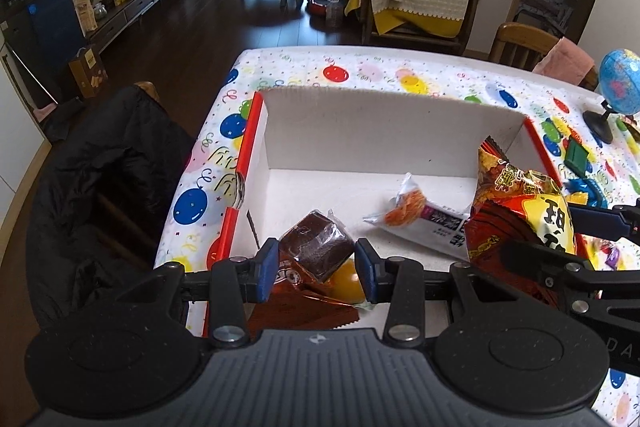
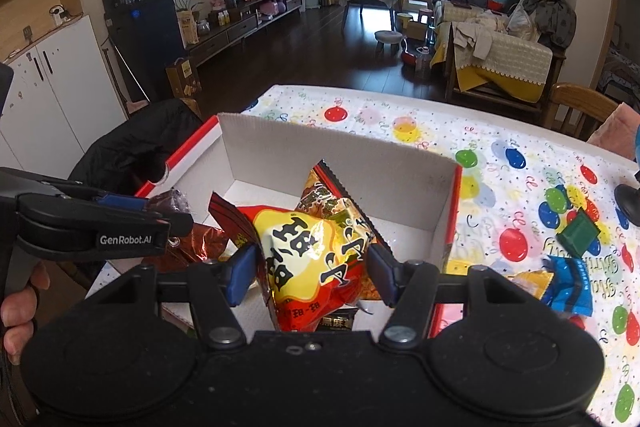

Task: Organize snacks
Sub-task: 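Carry the chocolate square and chip bag in both grippers over the box, then drop both snacks into the box and open both grippers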

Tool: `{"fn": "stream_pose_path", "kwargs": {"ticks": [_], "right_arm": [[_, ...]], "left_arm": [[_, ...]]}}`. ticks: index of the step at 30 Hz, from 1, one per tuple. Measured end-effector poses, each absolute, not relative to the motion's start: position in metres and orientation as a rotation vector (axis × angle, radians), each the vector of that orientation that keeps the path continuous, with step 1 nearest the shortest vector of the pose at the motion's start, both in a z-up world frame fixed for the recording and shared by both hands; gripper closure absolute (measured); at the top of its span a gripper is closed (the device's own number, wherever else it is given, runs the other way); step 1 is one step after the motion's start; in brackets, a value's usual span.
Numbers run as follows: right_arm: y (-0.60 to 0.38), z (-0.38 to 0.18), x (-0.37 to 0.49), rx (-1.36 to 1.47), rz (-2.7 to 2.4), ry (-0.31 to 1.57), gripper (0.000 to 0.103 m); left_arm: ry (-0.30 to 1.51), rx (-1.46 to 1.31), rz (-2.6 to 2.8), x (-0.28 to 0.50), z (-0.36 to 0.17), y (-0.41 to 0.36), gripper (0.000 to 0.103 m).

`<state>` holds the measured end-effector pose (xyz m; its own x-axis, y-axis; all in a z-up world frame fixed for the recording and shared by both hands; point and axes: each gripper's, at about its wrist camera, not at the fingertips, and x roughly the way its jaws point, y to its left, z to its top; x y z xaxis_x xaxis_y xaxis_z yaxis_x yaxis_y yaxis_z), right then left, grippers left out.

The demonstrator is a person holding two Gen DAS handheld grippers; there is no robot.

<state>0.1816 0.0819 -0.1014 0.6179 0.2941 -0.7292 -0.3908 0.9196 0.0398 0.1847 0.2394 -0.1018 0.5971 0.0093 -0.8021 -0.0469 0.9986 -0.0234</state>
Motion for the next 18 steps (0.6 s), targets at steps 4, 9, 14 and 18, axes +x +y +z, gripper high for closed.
{"fn": "stream_pose_path", "kwargs": {"ticks": [4, 9, 14, 18], "right_arm": [[0.087, -0.109, 0.186, -0.131, 0.393, 0.829, 0.044], [0.091, -0.119, 0.190, -0.137, 0.389, 0.853, 0.044], [0.092, -0.130, 0.191, -0.143, 0.381, 0.882, 0.044], [0.091, -0.135, 0.190, -0.141, 0.373, 0.894, 0.044]], "left_arm": [[0.948, -0.033, 0.025, 0.188, -0.110, 0.239, 0.063], [0.967, -0.010, 0.009, 0.190, -0.122, 0.234, 0.063], [0.975, 0.011, 0.015, 0.191, -0.131, 0.232, 0.062], [0.973, 0.030, 0.014, 0.191, -0.131, 0.228, 0.062]]}}
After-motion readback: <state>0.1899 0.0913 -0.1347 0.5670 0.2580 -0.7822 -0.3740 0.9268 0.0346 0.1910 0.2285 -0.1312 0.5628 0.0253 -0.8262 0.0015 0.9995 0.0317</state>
